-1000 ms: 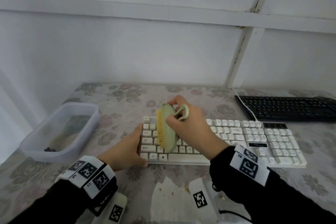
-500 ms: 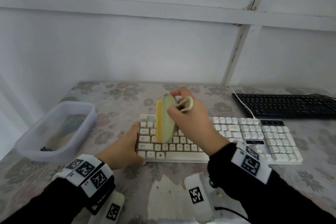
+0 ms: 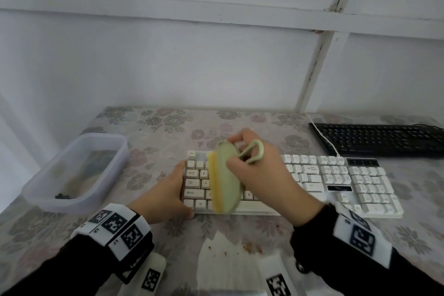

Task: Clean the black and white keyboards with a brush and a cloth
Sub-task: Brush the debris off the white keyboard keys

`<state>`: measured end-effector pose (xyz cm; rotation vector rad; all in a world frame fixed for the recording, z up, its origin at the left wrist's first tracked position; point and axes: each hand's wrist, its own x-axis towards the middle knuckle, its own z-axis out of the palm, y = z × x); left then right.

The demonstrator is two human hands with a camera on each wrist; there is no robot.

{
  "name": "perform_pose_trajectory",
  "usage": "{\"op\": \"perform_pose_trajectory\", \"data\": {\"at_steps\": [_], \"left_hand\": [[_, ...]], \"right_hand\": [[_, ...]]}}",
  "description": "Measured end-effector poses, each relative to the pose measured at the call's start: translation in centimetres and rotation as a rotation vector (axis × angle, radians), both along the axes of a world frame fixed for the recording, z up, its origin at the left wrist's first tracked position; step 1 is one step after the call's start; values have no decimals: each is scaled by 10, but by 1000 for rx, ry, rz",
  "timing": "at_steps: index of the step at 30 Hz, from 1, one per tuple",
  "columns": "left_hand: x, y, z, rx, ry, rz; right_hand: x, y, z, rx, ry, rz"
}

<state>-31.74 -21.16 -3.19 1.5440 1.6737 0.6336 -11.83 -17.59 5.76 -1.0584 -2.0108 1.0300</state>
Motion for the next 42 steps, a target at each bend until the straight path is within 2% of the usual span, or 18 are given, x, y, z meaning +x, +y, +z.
{"op": "perform_pose_trajectory", "data": {"at_steps": [3,5,11,16,20,28,34,37,40,42], "left_hand": [[0,0,0,-4,4,2],[-1,0,-1,-18,-9,8],[0,0,-2,-6,-41,12],[0,1,-2,-25,-26,32],[0,2,-2,-28,-28,28],[0,1,-3,-3,-63,31],[1,1,-3,47,-77,10],[-1,1,-2,-4,-50,20],[-1,1,-3,-24,-16,11],[-2,2,-3,-22,-14,2]], "right_hand": [[-15,13,1,44,33,-35],[-18,13,-8,53,-9,-30],[2,-15,-27,-19,-85,82],[2,-5,-5,-51,-9,10],[-20,13,4,67,21,-38],[-35,7,-14,135,-175,49],[-15,-19,-19,26,-211,138],[-10,-10,3,-43,-74,79],[-15,12,22,46,73,-41],[-22,22,22,81,109,-67]]}}
